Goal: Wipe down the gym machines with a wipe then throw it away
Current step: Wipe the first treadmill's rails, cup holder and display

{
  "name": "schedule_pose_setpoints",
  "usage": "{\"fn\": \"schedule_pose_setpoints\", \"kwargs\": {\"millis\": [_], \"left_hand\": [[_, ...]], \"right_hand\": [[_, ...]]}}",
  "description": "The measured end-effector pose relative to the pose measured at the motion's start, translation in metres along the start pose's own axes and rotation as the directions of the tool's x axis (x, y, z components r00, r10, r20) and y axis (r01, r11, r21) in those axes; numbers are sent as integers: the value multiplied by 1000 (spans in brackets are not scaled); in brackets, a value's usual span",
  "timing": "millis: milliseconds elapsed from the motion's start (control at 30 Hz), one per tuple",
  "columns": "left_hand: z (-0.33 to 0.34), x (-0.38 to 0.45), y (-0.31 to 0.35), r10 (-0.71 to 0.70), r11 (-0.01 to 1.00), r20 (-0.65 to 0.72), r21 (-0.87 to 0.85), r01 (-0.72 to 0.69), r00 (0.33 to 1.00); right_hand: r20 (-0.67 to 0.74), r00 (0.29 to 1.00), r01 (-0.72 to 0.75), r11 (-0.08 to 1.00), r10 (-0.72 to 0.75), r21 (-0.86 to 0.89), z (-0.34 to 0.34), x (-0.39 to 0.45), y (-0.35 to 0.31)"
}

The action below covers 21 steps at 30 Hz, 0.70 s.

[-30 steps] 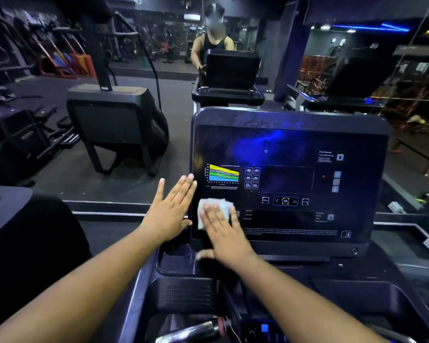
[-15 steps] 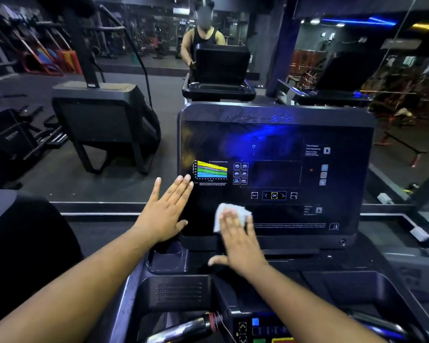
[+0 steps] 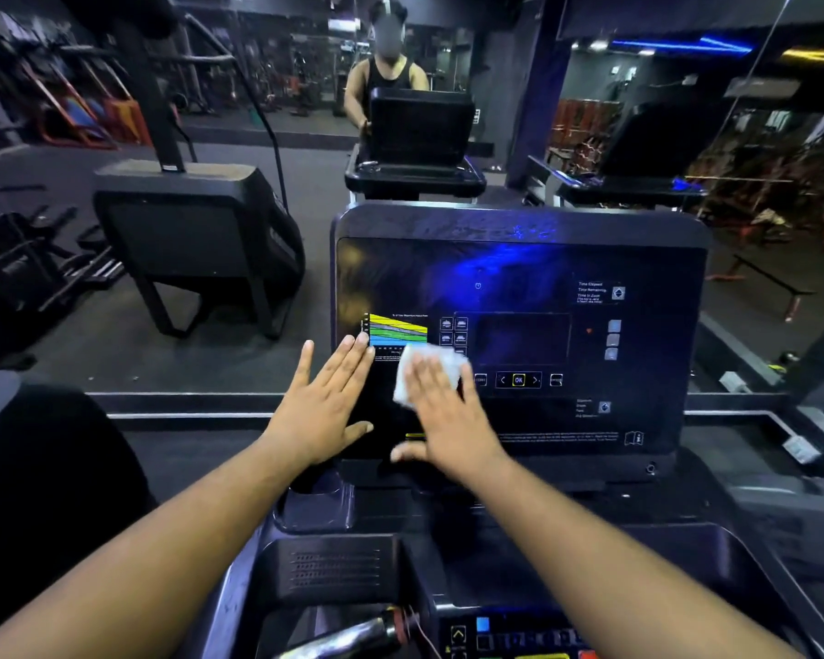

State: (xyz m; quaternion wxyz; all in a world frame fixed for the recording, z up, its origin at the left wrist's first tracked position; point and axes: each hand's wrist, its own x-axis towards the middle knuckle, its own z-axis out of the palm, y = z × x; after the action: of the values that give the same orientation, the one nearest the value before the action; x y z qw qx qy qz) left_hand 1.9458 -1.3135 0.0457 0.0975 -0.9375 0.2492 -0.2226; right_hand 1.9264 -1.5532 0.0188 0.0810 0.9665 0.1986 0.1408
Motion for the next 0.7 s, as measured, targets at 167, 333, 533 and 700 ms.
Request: {"fn": "schedule_pose_setpoints", "kwargs": {"millis": [167,333,533,700], "left_hand": [[6,-2,4,37,999,-7,24,-36,999],[12,-1,14,50,999,-3,-15,-50,999],[3,22,30,52,997,-87,-47,-56,995],[-3,37,34,63,997,-96,-44,-67,993]], "right_hand": [[169,979,128,989,-113,-75,50,-70,-6],[224,947,-236,972,230,-1,35,-95,53],[137,982,-131,991,127,21,26,-68,28],[-27,999,-39,991,36,-126,-12,-23,71]]}}
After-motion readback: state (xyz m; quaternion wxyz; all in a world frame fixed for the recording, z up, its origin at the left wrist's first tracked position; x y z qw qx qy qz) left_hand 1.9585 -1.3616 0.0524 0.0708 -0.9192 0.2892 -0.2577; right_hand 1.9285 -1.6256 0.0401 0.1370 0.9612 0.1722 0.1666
